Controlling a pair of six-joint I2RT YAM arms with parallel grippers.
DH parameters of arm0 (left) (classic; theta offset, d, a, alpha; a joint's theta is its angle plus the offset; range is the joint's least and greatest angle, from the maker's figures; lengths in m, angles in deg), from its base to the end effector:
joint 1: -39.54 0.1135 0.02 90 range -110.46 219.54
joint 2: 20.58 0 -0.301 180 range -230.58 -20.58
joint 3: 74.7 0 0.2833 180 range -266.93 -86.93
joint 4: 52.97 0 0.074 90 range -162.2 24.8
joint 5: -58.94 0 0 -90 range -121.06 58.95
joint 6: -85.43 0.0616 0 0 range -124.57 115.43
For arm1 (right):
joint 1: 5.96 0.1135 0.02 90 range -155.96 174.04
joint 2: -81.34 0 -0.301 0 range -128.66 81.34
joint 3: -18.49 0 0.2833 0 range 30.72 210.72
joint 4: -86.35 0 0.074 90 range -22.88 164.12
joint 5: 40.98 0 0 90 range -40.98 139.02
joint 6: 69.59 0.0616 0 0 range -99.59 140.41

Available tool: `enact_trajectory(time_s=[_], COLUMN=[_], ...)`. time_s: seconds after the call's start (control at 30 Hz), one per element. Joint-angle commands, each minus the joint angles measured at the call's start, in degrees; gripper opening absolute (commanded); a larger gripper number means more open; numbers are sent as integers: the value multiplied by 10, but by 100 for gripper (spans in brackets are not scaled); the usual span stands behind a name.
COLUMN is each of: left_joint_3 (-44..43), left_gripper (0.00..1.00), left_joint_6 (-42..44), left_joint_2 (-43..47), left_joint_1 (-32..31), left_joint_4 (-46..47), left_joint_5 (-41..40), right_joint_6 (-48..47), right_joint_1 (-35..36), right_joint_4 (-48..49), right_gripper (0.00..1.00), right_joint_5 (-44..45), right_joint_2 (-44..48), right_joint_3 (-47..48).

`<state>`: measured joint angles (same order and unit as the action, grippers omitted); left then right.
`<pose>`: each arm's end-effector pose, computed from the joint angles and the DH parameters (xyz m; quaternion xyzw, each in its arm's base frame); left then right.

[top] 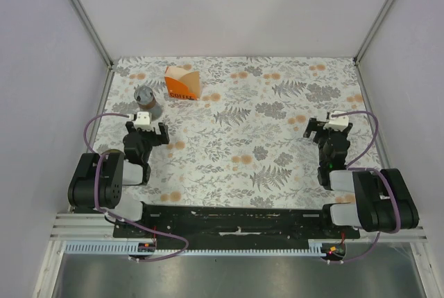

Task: Place the coffee filter in the dripper

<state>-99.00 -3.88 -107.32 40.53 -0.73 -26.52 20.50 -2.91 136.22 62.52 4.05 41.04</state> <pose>0.2673 -0.0003 0.1389 0.0234 0.7666 -0.0210 0.6413 0.2511 -0.0010 0.1644 0.0606 0.7332 -0.0681 0.6739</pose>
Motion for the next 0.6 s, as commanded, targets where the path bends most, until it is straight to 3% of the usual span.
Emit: enact_trajectory(time_s=[0.0,0.13,0.33,0.43,0.57], left_joint_3=[-12,-12,-15,-64,-185], left_gripper=[100,100,99,99,93], left_joint_6=[4,5,16,31,53], left_joint_2=[0,1,28,75,92], left_joint_1=[0,0,0,0,1], left_joint_4=[36,33,9,-108,-353], left_joint_5=[-13,-12,20,68,128], right_joint_6=[-10,18,45,59,69], right_joint_1=[1,-1,1,0,2], right_joint_4=[-54,-255,-519,-597,-644], right_gripper=[98,98,98,98,98], right_joint_5=[-10,-13,-148,-188,-253], right_joint_2=[53,133,157,153,164], right_joint_3=[35,120,286,349,391])
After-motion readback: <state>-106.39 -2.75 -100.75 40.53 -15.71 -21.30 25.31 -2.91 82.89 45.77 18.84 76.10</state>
